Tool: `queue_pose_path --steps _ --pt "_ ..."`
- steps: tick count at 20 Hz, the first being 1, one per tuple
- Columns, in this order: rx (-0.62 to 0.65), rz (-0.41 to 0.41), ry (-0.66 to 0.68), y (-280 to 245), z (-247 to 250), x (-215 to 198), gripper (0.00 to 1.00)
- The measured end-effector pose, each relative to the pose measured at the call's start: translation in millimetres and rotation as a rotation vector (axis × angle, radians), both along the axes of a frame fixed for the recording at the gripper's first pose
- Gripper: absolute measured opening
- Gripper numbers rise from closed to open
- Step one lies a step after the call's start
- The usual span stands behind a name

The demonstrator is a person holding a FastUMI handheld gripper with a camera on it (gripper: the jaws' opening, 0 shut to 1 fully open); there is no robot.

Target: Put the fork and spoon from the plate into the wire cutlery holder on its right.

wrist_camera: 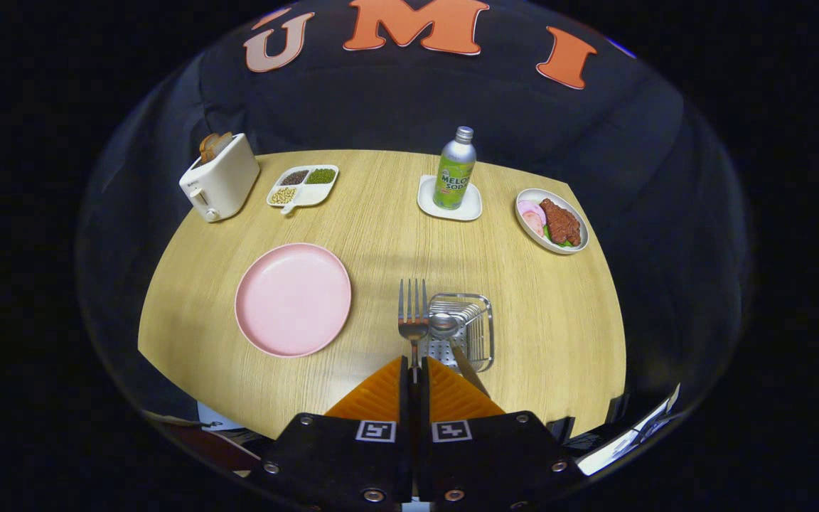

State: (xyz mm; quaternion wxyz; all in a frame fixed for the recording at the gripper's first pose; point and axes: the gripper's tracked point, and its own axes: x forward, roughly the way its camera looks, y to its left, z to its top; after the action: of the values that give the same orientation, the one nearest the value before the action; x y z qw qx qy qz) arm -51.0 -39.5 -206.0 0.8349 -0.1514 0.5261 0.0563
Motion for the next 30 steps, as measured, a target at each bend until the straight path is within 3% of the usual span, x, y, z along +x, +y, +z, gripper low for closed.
queue_pose_path --steps 9,16,30 --pt "-0.089 0.091 0.222 -33 -8 -5 0.04" --pt "-0.146 0.154 0.349 -42 -30 14 0.04" --pt "-0.144 0.185 0.458 -42 -58 29 0.06"
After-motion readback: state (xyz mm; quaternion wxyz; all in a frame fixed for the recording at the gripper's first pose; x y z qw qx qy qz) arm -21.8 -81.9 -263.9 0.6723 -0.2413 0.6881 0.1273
